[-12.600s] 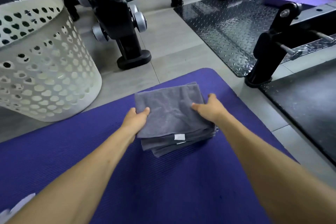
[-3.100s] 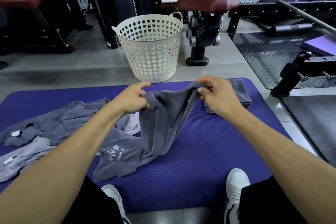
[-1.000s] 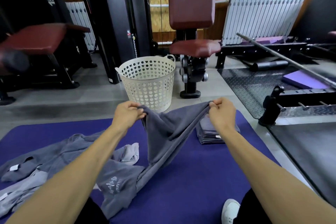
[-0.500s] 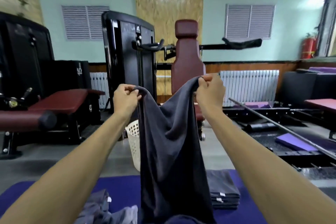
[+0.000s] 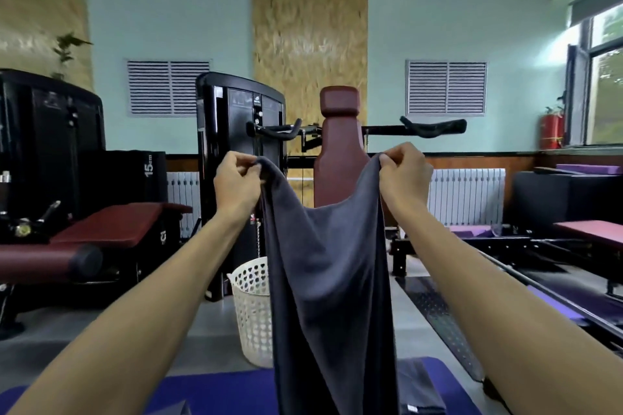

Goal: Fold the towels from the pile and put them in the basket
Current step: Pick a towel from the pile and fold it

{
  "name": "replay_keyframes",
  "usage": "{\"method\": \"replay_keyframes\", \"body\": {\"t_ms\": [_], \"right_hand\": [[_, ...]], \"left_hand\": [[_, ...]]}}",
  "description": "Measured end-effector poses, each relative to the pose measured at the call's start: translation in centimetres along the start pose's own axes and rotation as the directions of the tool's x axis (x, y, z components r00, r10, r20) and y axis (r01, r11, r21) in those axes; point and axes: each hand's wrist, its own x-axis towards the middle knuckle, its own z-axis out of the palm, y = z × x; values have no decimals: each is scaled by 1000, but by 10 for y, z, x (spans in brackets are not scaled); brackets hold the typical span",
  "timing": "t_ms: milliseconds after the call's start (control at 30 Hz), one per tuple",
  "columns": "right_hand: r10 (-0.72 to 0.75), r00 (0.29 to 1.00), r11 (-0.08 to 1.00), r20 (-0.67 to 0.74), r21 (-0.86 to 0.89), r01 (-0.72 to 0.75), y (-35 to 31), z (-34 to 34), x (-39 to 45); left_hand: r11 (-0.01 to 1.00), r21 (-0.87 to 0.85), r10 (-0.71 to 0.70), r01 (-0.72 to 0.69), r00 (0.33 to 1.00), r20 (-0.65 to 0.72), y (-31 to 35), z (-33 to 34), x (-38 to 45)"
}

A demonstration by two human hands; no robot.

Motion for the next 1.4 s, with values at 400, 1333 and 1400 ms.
{"method": "replay_keyframes", "body": {"t_ms": [400, 1333, 1400], "right_hand": [[363, 892, 923, 269, -238, -303, 97, 95, 43], [182, 947, 931, 264, 262, -252, 61, 114, 117], [205, 940, 939, 273, 216, -267, 69, 99, 84]], "left_hand": [[912, 332, -331, 243, 911, 244, -119, 51, 38], [999, -2, -47, 47, 995, 83, -47, 55, 94], [997, 23, -73, 71, 993, 95, -52, 39, 61]]}}
